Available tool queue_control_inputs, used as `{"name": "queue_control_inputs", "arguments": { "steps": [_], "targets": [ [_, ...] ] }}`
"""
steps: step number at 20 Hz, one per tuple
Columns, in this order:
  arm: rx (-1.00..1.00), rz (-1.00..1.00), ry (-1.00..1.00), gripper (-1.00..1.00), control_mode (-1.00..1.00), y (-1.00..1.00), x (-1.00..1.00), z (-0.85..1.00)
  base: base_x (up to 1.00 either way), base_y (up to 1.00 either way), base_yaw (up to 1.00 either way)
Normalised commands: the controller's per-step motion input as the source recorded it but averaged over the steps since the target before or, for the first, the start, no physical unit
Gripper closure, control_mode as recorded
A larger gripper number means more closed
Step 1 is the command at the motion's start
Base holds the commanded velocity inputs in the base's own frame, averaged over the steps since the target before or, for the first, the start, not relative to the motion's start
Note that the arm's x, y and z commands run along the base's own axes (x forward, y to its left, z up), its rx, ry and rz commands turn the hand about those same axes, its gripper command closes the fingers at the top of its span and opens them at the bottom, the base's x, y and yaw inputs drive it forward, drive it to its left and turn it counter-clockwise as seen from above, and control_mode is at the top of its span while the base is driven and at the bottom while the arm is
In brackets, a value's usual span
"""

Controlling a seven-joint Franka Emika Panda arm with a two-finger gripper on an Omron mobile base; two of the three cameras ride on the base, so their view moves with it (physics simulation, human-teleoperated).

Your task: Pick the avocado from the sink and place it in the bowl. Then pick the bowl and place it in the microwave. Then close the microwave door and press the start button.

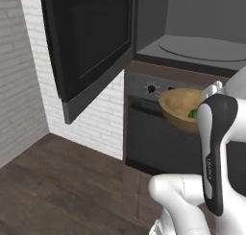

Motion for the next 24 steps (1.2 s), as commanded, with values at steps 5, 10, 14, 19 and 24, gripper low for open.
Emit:
{"name": "queue_control_inputs", "arguments": {
  "steps": [5,10,14,19,24],
  "targets": [
    [0.0,0.0,0.0,1.0,1.0,0.0,0.0,0.0,0.0,0.19,-0.35],
    [0.0,0.0,0.0,1.0,1.0,0.0,0.0,0.0,0.0,0.17,-0.12],
    [0.0,0.0,0.0,1.0,1.0,0.0,0.0,0.0,0.0,0.16,-0.07],
    [-0.01,-0.01,-0.02,1.0,-1.0,0.09,-0.07,0.16,-0.06,0.12,-0.02],
    [0.0,-0.04,-0.11,1.0,-1.0,0.1,-0.07,0.52,0.0,0.0,0.0]
  ]
}}
